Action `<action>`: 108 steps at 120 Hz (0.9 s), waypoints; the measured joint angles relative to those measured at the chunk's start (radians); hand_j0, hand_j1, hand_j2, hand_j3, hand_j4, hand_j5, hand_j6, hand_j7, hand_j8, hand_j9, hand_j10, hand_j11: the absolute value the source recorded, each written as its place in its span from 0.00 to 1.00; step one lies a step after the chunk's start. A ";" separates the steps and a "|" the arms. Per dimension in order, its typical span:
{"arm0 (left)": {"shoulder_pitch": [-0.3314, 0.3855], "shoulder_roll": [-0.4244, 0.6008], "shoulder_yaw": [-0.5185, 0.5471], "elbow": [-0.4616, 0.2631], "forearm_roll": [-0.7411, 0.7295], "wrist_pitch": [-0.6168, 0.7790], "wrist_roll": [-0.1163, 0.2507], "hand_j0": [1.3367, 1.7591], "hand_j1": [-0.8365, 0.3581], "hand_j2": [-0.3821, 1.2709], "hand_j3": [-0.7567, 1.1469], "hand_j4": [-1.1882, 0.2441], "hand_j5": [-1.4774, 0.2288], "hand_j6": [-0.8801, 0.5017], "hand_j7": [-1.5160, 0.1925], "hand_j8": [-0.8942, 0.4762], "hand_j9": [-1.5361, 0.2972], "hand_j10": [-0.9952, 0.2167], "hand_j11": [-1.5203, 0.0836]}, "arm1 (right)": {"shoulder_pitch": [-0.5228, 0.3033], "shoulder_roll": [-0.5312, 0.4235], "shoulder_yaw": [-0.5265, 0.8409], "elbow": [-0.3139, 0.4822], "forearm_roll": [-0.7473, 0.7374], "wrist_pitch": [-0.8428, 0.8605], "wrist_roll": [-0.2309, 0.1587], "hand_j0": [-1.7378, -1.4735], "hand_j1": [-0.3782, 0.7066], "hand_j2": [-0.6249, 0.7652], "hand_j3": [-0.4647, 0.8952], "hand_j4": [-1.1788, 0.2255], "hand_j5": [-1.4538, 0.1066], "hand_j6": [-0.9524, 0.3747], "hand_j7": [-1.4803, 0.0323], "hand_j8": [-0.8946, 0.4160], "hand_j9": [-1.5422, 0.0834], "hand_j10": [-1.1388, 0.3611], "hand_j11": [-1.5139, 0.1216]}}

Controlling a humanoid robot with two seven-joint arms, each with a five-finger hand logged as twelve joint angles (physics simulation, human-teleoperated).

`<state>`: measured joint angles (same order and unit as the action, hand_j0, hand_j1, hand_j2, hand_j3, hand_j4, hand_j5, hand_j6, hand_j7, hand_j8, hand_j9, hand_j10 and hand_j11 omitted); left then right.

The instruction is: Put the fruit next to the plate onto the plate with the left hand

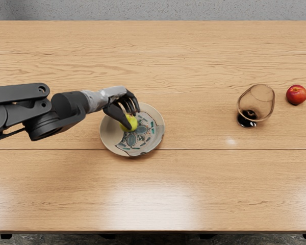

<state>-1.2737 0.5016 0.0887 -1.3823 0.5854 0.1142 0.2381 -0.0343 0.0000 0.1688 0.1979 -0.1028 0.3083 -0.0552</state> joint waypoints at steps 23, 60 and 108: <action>0.006 0.002 0.000 0.000 0.002 0.002 -0.004 0.76 0.53 0.42 0.40 0.47 0.46 0.28 0.48 0.37 0.47 0.44 0.52 | 0.000 0.000 0.000 0.000 0.000 0.000 0.000 0.30 0.03 0.45 0.34 0.84 0.93 0.72 0.98 0.68 0.95 0.76 0.93; -0.063 -0.010 -0.003 0.000 0.001 -0.004 -0.014 0.76 0.89 0.27 0.40 0.75 0.78 0.56 0.80 0.59 0.76 0.74 0.85 | 0.000 0.000 0.000 0.000 0.000 0.000 0.000 0.30 0.03 0.45 0.34 0.84 0.93 0.72 0.98 0.68 0.95 0.76 0.93; -0.090 0.439 -0.039 0.014 -0.241 -0.419 -0.045 0.76 0.98 0.24 0.40 0.82 0.85 0.62 0.87 0.64 0.83 0.81 0.93 | 0.000 0.000 0.000 0.000 0.000 0.000 0.000 0.30 0.03 0.45 0.34 0.84 0.93 0.72 0.98 0.68 0.95 0.76 0.93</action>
<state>-1.3637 0.9405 0.0493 -1.3679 0.3445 -0.3048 0.1936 -0.0344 0.0000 0.1688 0.1979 -0.1028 0.3083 -0.0552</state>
